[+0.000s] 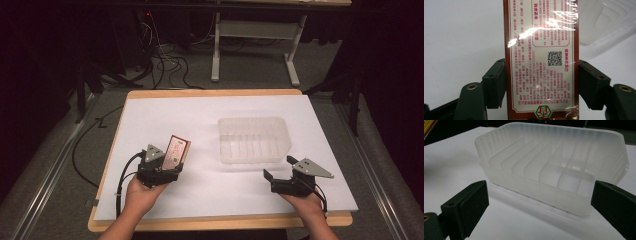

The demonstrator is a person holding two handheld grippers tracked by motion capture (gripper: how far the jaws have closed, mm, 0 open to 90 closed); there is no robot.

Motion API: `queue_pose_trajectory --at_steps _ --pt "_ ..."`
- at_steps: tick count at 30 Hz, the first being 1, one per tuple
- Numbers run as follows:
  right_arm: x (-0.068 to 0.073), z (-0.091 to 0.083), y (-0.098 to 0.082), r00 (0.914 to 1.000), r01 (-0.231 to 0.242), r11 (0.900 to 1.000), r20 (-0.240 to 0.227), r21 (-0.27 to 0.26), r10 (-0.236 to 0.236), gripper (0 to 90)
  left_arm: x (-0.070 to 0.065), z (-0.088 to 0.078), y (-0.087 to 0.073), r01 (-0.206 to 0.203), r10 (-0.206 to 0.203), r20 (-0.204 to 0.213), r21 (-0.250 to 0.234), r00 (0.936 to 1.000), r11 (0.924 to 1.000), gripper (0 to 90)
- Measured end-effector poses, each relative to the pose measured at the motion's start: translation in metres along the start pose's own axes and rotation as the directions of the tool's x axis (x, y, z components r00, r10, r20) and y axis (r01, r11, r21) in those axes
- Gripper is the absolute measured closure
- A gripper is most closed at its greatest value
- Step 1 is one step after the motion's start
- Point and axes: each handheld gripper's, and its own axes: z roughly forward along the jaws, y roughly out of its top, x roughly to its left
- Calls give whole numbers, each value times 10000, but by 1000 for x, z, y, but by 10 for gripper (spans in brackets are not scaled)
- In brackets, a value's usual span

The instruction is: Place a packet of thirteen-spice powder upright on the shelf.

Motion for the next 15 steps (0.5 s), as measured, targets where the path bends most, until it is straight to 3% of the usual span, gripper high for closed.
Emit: queue_pose_trajectory --at_steps 8,13,15 --pt "0 -1 0 10000 -19 9999 30 -104 20 17 -14 2 0 -56 70 131 -1018 9999 9948 323" --pt "0 -2 0 10000 27 9998 43 -197 -26 18 -27 3 -3 -593 645 311 -1449 9974 9877 323" --pt "-1 -2 0 10000 58 9998 33 -207 -57 21 -29 1 -5 -634 708 415 -1588 9966 9853 323"
